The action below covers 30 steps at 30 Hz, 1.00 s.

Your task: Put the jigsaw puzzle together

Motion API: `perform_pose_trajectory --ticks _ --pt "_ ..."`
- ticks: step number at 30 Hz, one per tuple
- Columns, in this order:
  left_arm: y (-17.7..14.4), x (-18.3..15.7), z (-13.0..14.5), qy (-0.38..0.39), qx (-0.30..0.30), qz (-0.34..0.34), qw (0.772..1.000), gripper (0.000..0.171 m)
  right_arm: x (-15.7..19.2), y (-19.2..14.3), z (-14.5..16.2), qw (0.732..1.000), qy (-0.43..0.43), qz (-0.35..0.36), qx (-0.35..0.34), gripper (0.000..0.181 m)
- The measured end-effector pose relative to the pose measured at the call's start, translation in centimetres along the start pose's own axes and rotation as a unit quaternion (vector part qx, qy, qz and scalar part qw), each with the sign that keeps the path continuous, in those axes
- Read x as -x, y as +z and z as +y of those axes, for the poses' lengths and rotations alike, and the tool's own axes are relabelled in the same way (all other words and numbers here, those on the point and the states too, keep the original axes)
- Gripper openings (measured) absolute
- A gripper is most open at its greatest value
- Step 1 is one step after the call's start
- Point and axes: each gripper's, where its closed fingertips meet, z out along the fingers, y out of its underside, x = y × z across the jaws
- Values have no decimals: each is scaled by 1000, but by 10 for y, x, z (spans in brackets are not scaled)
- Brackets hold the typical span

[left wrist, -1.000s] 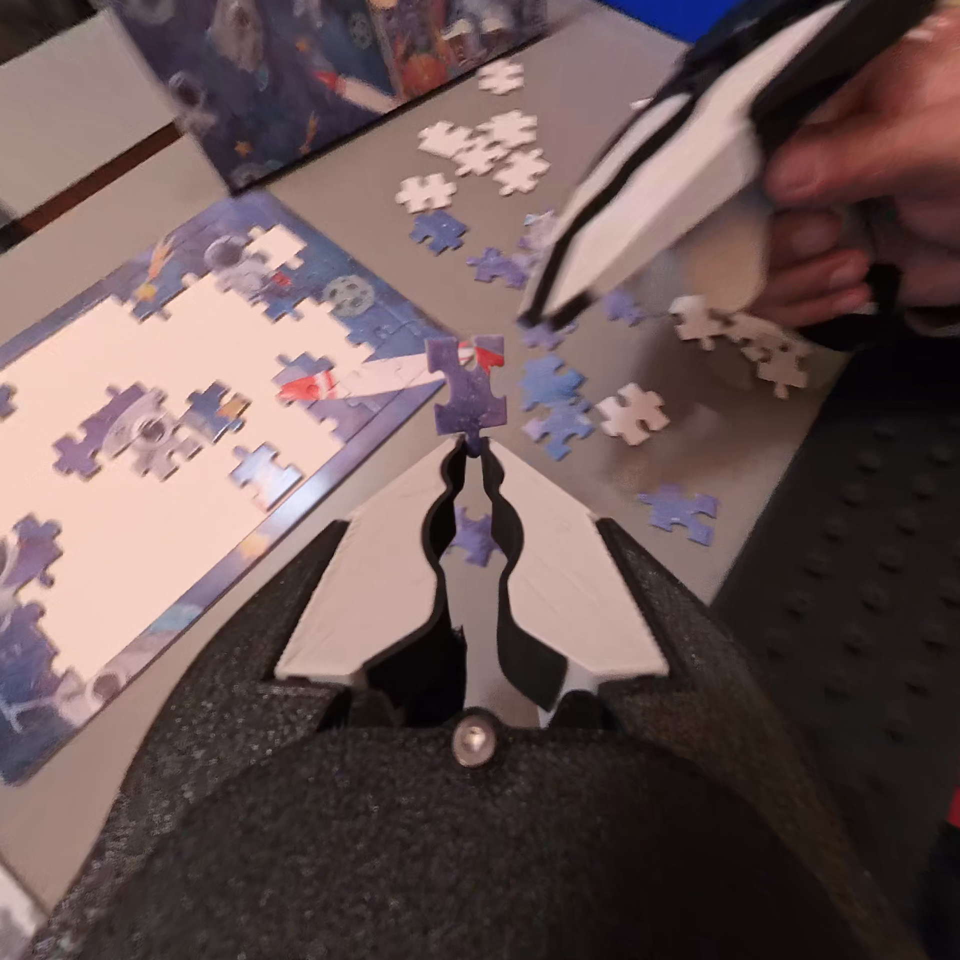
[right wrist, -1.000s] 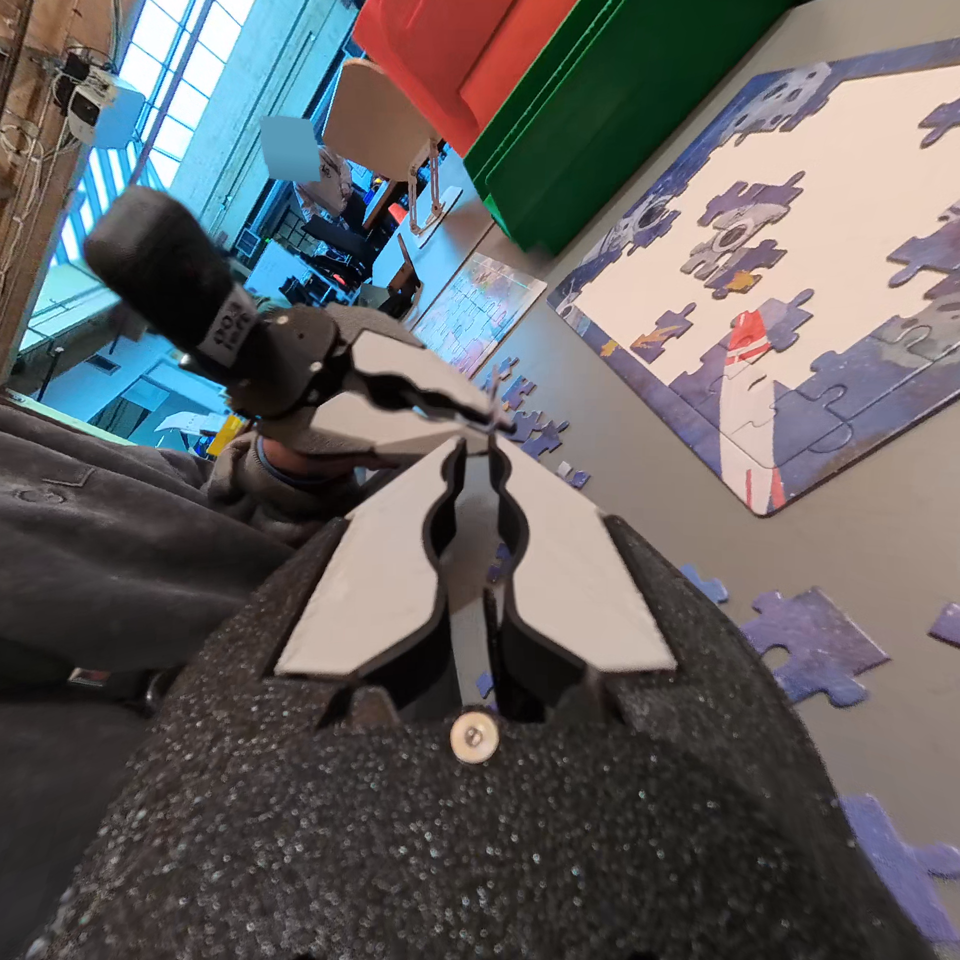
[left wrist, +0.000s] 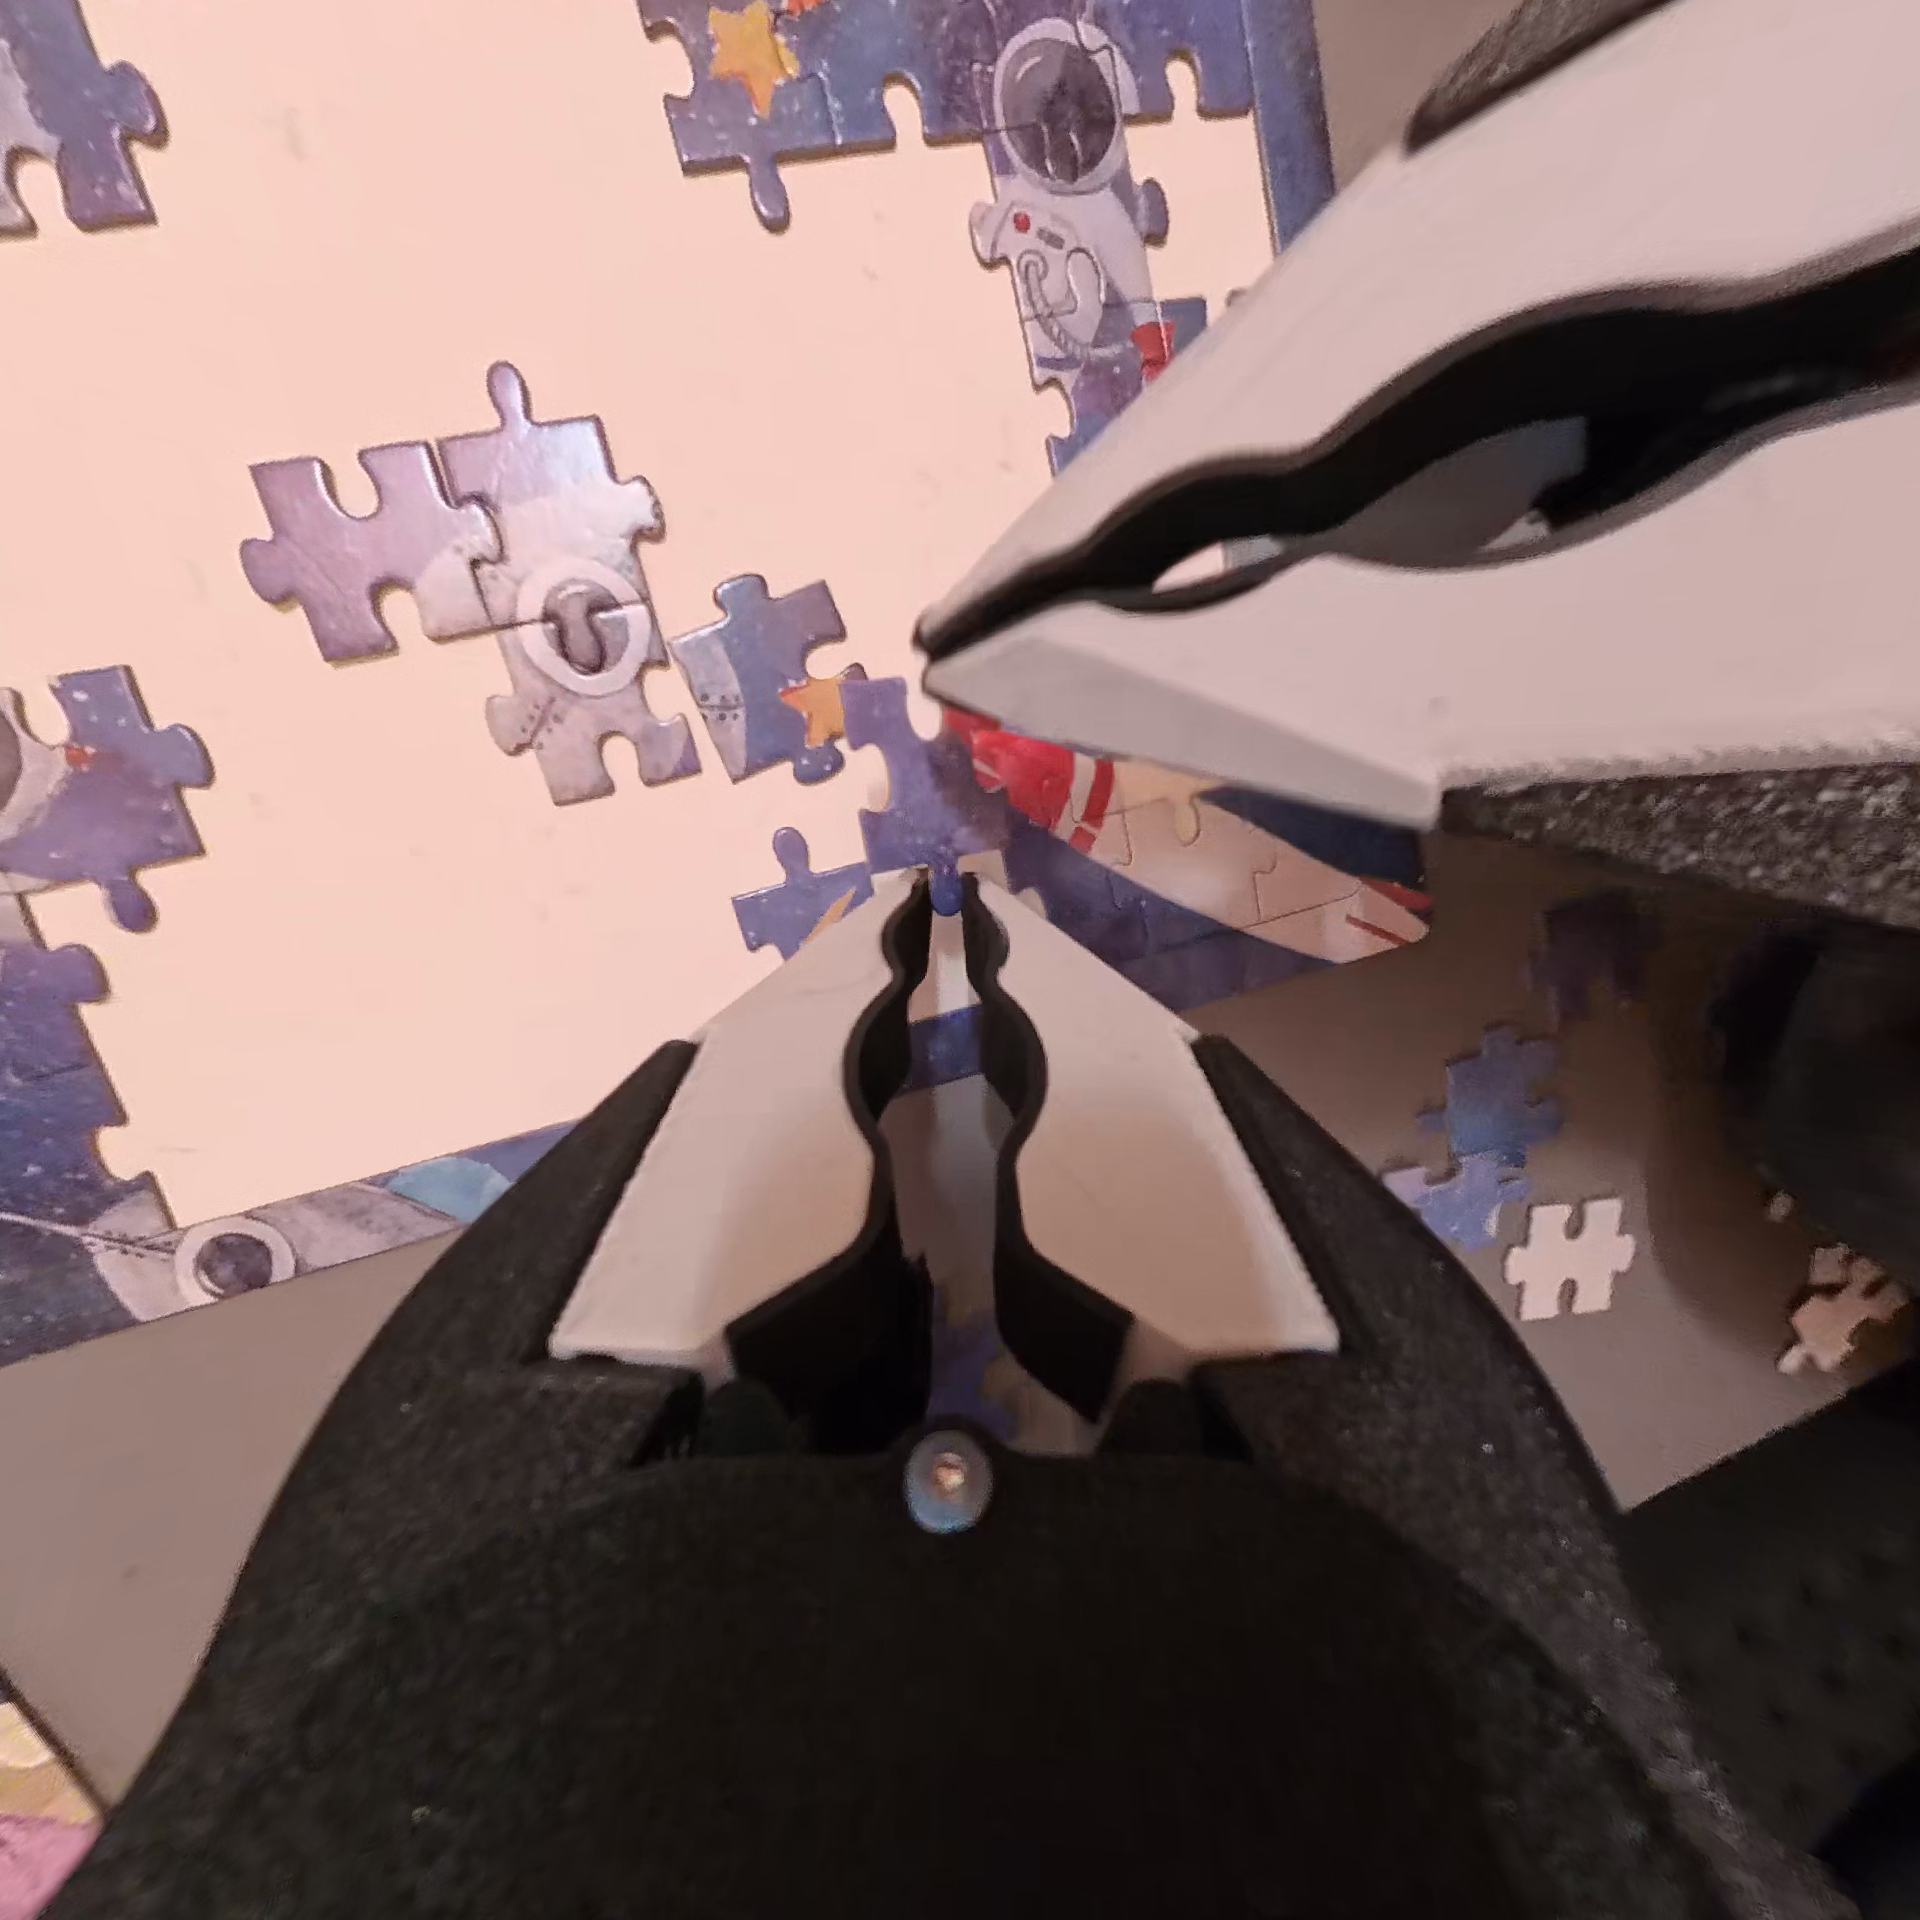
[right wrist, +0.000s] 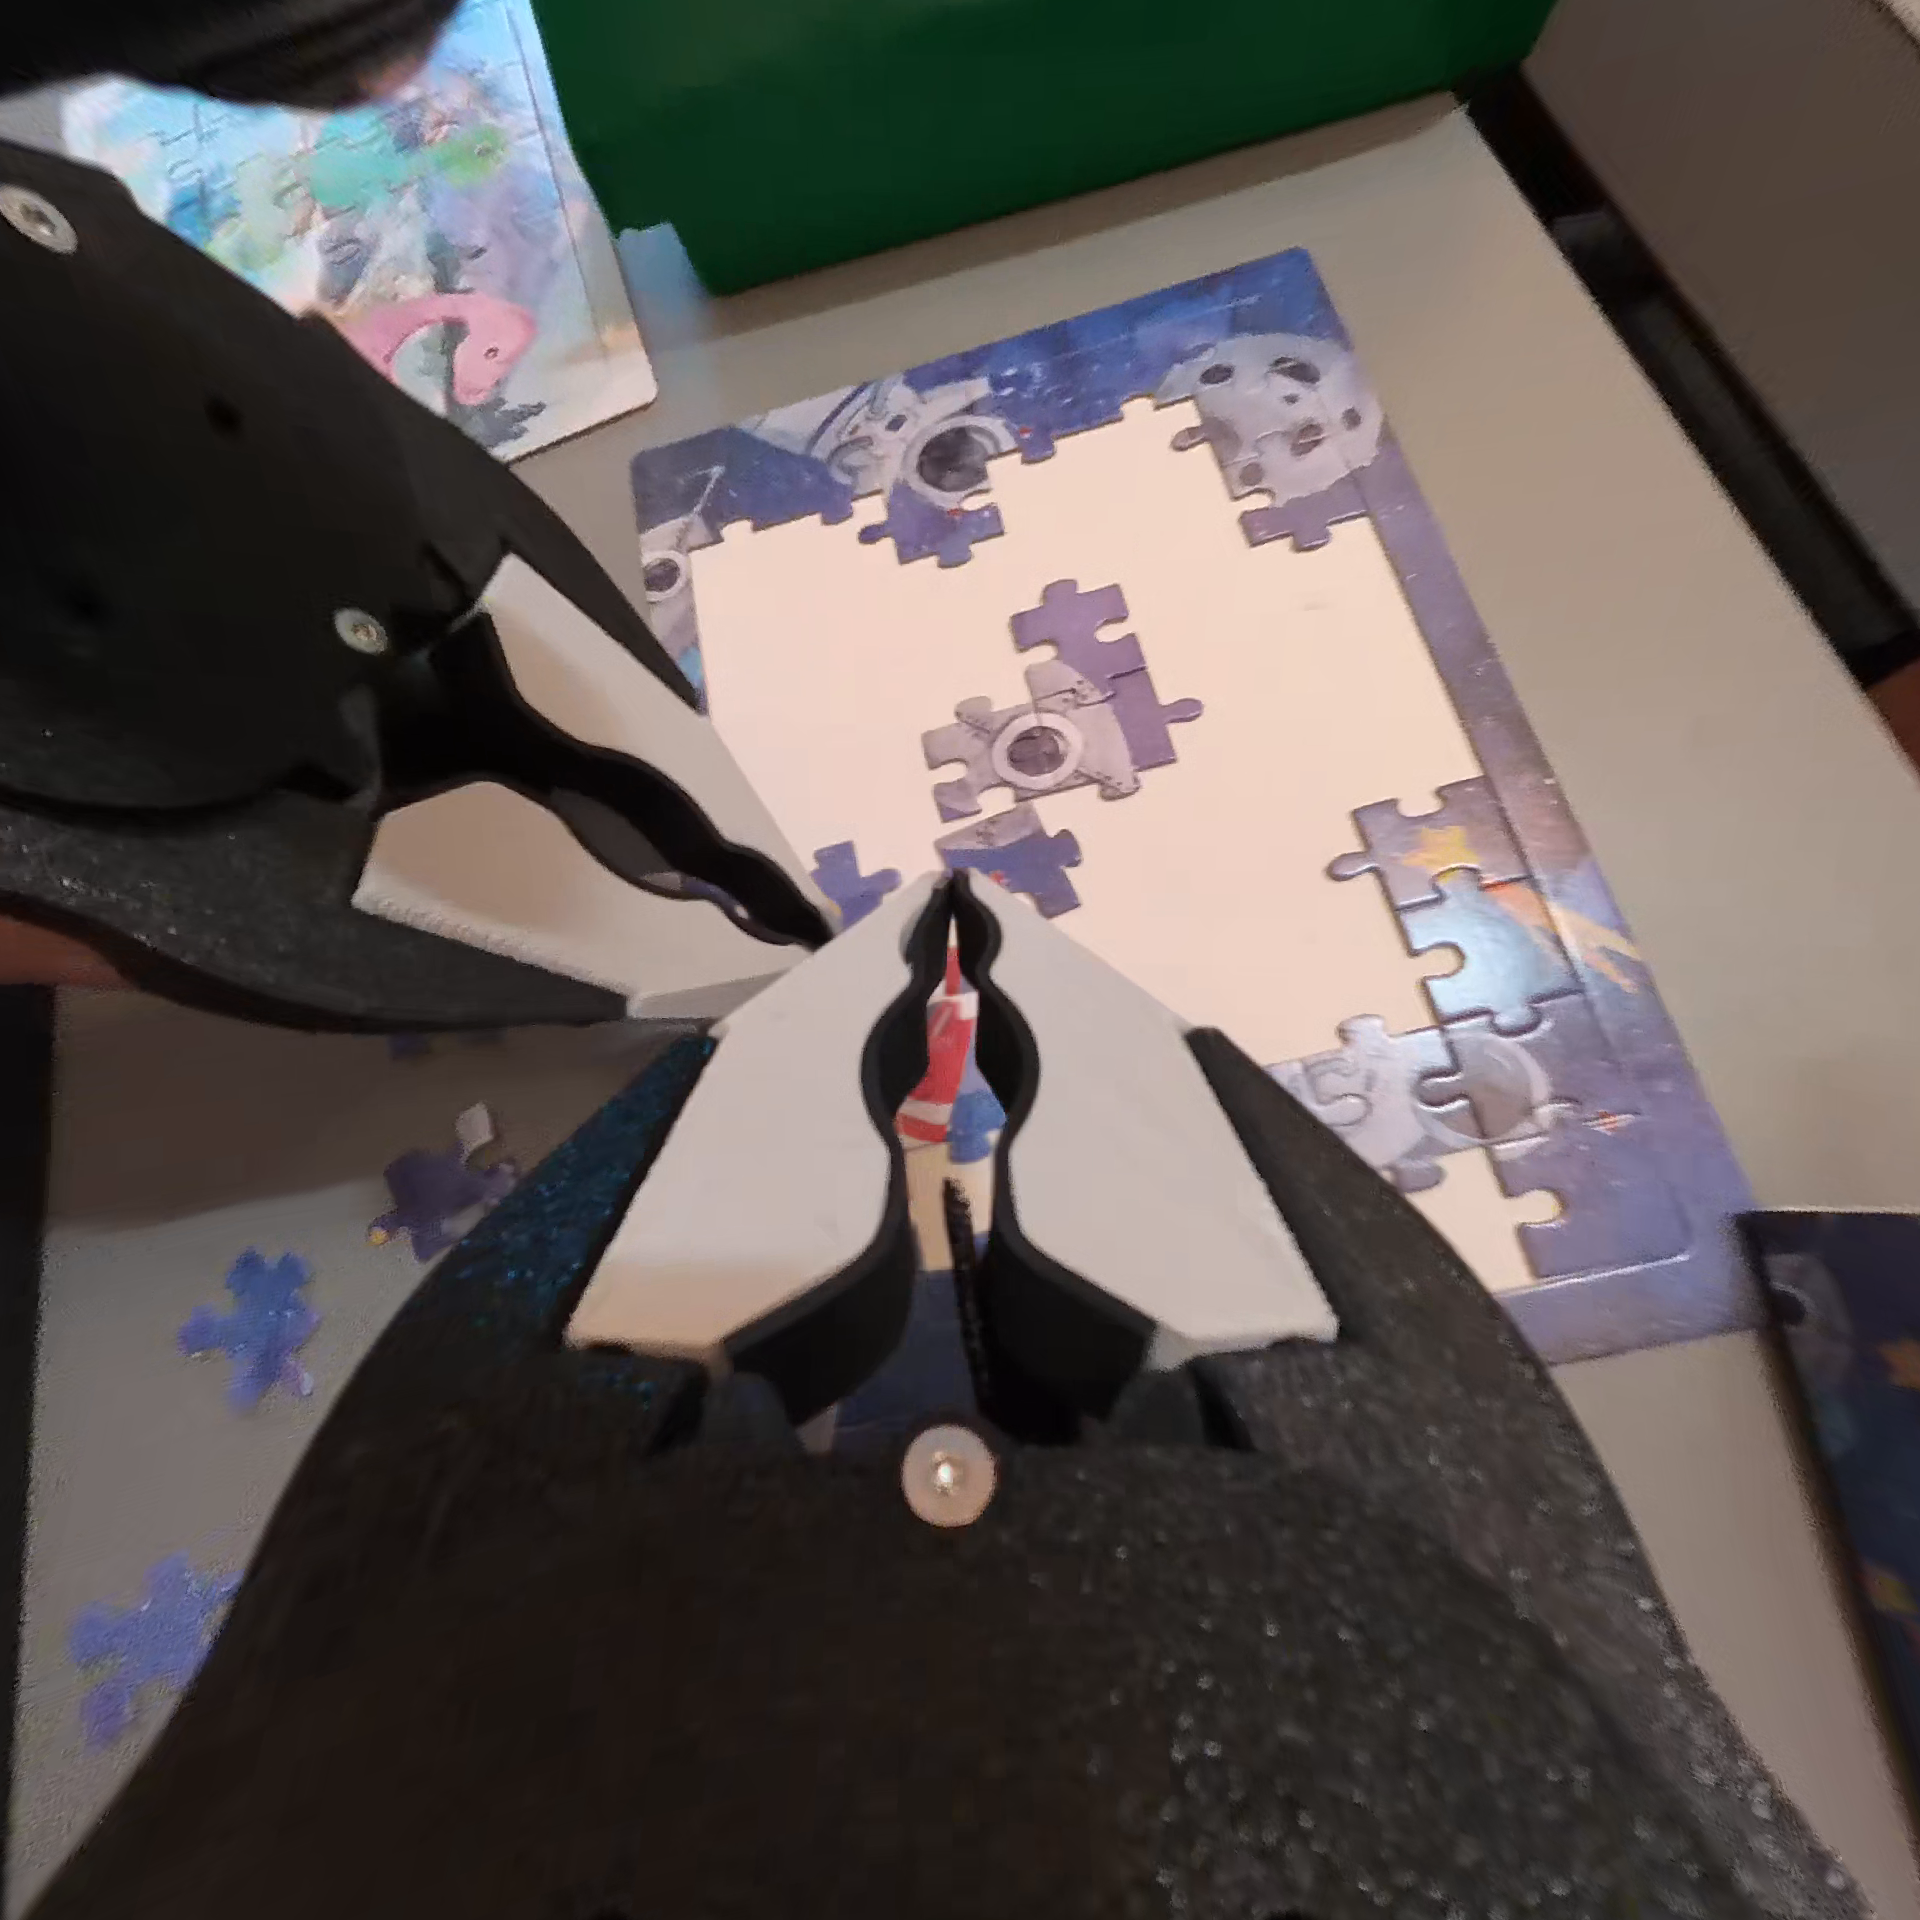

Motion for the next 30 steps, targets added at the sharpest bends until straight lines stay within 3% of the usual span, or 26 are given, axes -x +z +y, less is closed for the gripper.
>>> perform_pose_trajectory --ticks 5,10,30 --pt "1 1 3 -16 13 0 1000 5 14 14 18 996 10 -72 48 0" --pt "3 -2 8 -15 29 10 999 5 2 20 26 997 -11 -32 66 0" --pt "6 7 4 14 40 -24 999 6 -5 33 33 996 19 -47 69 0"
